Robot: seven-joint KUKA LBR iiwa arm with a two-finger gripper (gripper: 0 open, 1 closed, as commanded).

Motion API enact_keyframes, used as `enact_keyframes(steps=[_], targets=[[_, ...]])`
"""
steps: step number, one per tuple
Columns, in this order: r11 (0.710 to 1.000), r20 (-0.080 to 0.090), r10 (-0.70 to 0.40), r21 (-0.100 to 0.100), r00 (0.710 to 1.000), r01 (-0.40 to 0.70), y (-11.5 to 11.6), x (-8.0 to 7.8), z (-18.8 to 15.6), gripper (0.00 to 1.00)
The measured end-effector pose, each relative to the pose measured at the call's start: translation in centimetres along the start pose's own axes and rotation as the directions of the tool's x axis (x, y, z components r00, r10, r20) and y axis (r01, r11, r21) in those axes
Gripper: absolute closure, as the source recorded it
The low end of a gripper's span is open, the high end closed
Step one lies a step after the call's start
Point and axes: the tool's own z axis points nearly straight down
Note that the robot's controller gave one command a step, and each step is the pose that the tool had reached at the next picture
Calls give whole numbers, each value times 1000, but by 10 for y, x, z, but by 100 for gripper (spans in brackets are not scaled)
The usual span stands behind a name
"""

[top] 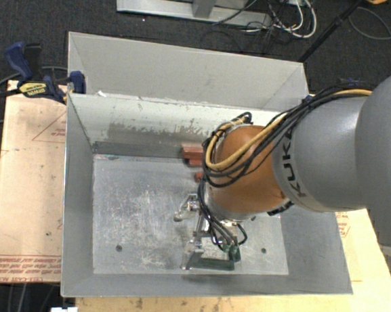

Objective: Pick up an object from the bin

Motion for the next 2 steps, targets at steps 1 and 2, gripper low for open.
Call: enact_keyframes(steps=[1, 2], targets=[[993, -1, -120, 0, 993, 120, -25, 5, 24, 0], [1000, 7, -9, -5, 1000, 9, -52, -3, 28, 100]])
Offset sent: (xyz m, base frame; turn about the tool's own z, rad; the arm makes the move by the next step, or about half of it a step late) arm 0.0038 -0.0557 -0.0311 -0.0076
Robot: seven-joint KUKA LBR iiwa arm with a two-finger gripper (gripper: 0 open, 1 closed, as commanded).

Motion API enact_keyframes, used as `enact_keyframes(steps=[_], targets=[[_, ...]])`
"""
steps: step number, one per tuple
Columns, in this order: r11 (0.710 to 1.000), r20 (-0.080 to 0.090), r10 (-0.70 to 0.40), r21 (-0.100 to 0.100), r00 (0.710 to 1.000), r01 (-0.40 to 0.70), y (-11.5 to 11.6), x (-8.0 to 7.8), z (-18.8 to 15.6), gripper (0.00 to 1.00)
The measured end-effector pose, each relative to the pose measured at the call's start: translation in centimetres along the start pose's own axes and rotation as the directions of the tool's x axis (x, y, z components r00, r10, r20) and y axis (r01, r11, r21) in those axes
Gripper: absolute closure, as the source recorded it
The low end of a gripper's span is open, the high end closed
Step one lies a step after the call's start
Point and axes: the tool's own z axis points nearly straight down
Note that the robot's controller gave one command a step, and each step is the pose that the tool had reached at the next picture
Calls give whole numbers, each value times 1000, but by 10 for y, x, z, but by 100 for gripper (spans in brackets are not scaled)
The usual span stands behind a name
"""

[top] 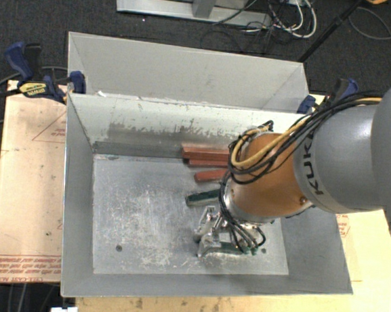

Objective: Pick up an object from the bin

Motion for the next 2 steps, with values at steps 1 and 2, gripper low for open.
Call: enact_keyframes(steps=[1, 2], targets=[[1000, 0, 1, 0, 1000, -1, 0, 0, 0, 100], [999, -5, -38, 5, 999, 38, -4, 12, -121, 100]])
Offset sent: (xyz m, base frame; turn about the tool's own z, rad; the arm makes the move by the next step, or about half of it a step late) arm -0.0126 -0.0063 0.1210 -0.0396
